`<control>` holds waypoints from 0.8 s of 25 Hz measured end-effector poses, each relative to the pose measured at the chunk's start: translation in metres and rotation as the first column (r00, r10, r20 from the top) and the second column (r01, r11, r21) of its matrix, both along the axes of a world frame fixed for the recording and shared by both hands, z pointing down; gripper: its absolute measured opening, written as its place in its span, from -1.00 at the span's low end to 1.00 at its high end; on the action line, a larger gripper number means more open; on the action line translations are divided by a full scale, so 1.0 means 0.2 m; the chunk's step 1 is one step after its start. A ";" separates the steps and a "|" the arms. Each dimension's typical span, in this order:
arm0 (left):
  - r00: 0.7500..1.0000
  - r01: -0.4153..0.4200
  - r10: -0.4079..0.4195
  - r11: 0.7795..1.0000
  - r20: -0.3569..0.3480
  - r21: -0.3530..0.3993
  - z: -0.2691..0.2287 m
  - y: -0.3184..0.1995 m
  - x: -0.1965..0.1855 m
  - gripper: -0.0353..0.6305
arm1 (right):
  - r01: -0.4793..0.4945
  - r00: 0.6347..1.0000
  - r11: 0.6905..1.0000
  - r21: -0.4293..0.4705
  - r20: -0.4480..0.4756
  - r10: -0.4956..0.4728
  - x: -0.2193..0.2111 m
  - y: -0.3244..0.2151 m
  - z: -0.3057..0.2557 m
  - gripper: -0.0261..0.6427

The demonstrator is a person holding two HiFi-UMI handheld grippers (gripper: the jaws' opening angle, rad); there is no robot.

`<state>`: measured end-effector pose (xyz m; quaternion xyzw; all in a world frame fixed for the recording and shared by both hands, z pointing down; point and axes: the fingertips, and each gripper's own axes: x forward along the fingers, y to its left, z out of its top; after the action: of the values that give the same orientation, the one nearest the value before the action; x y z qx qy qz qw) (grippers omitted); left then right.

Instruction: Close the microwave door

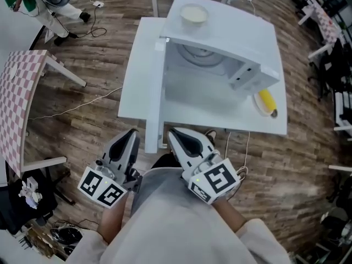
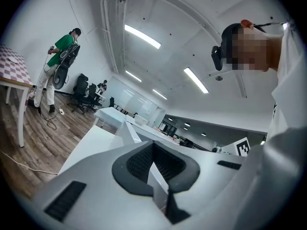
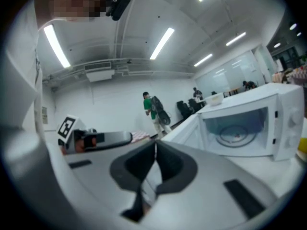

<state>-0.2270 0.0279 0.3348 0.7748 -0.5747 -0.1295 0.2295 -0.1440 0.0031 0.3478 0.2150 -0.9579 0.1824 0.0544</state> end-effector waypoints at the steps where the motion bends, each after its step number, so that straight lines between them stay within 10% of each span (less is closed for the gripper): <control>1: 1.000 0.004 -0.004 1.000 0.005 -0.010 0.02 0.01 0.00 -0.84 | 0.008 1.000 1.000 -0.002 -0.004 -0.008 0.00 0.00 0.01 -0.85; 20: 1.000 0.010 -0.009 0.991 0.010 -0.134 0.26 0.03 0.02 -0.84 | 0.071 0.996 0.996 -0.060 -0.046 -0.073 -0.04 -0.06 0.11 -0.85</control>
<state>-0.2238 0.0342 0.3875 0.7554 -0.5870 -0.0878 0.2777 -0.1521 -0.0085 0.3692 0.1830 -0.9577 0.2026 0.0904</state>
